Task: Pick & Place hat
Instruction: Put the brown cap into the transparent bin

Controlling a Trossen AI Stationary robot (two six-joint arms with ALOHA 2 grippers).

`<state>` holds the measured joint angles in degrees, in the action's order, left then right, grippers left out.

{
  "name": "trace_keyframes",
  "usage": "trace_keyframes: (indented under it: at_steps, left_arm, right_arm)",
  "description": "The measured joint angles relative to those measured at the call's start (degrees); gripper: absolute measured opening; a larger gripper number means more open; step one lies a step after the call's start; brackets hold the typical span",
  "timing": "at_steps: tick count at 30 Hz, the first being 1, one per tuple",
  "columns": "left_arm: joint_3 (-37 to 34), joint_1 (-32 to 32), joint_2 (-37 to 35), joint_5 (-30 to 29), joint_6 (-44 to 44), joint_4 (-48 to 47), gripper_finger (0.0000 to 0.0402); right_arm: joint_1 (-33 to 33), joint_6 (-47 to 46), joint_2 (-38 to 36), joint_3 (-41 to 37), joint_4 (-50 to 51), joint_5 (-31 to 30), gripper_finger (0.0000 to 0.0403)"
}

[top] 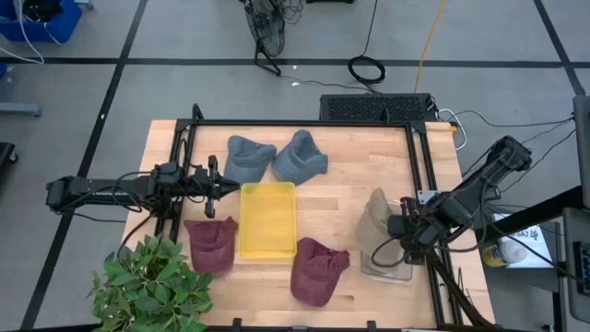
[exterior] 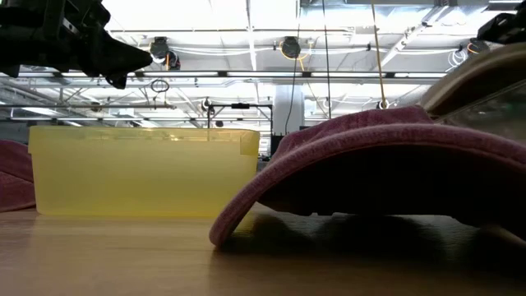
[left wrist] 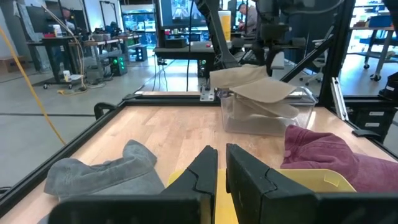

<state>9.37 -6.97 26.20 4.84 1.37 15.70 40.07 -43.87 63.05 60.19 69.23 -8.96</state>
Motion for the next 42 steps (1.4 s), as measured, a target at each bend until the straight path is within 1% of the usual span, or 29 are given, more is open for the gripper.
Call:
trace_keyframes:
  at_steps: [6, 10, 17, 22, 25, 27, 34, 42]
  left_arm:
    - [0.00, -0.01, 0.00, 0.00, 0.02, -0.02, 0.0042]
    - [0.00, 0.00, 0.00, 0.00, 0.04, -0.02, 0.0042]
    - [0.00, -0.01, 0.00, -0.01, 0.02, -0.02, 0.0042]
    - [0.00, -0.01, 0.00, 0.00, -0.02, -0.05, 0.0042]
    - [0.00, 0.00, -0.01, -0.01, -0.35, -0.07, 0.0042]
    - [0.00, -0.01, 0.00, 0.00, -0.43, -0.07, 0.0042]
    - [0.00, 0.01, 0.00, 0.00, -0.55, -0.07, 0.0042]
    - [0.00, 0.00, 0.00, -0.02, -0.57, 0.02, 0.0042]
  right_arm:
    - [2.91, 3.71, -0.41, 1.59, 0.56, -0.20, 0.0002]
    - [5.78, 4.05, -0.40, 1.59, 0.19, -0.16, 0.0001]
    - [12.23, 2.19, -0.33, 1.06, -0.24, -6.44, 0.0001]
    - [15.32, -1.99, -0.33, -3.99, -1.13, -9.13, 0.0001]
    - [17.12, -2.18, -0.35, -8.61, -4.65, -12.07, 0.0000]
    - [17.88, -2.23, -0.37, -11.48, -7.14, -12.97, 0.0000]
    - [19.34, -6.79, -0.66, -19.44, -12.89, -11.87, 0.0000]
    - [19.62, -7.83, -0.55, -20.25, -14.62, -10.28, 0.0000]
